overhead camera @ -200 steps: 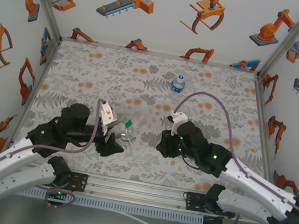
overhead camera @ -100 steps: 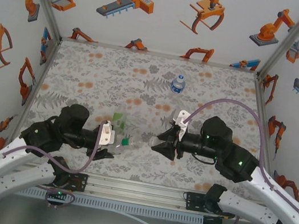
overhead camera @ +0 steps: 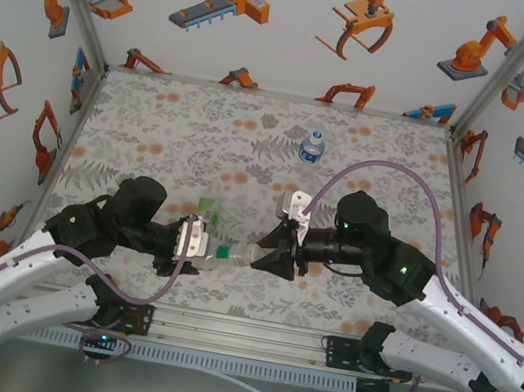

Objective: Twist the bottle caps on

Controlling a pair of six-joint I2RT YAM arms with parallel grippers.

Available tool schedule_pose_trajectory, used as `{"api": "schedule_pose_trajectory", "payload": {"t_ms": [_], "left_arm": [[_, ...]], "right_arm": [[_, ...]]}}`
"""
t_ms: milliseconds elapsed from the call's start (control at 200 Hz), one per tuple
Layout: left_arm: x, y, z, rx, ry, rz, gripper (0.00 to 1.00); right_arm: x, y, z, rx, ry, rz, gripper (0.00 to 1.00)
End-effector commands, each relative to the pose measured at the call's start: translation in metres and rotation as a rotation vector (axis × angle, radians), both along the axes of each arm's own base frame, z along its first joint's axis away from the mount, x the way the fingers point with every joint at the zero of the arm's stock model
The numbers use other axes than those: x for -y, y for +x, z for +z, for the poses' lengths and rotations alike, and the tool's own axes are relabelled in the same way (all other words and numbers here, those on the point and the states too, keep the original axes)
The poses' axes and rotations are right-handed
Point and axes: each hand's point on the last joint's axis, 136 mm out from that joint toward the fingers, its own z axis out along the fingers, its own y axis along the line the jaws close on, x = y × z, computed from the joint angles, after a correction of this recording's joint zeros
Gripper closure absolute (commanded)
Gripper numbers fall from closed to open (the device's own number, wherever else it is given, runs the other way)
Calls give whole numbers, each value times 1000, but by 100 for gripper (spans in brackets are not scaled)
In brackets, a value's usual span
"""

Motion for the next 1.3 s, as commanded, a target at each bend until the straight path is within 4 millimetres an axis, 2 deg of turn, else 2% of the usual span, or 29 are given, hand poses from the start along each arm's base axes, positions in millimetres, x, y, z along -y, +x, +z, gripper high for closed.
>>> {"api": "schedule_pose_trajectory", "payload": {"t_ms": [0,751,951,1152,1297], "left_arm": [[4,-8,16,11,-44,-53,100],[11,-7,28,-3,-94,-51,100],[17,-13,33,-38,-127,-92,100],[19,-12,36,-38,-139,-94,100],[21,-10,39,-27,-155,-85,100]], "right_arm": [[-4,-8,27,53,79,50,90],[-9,-17,24,67,75,103,93],[-9,-18,20,85,71,106,95],[-10,-7,12,6,36,23,99],[-9,18,1,-214,6,-186,100]]}}
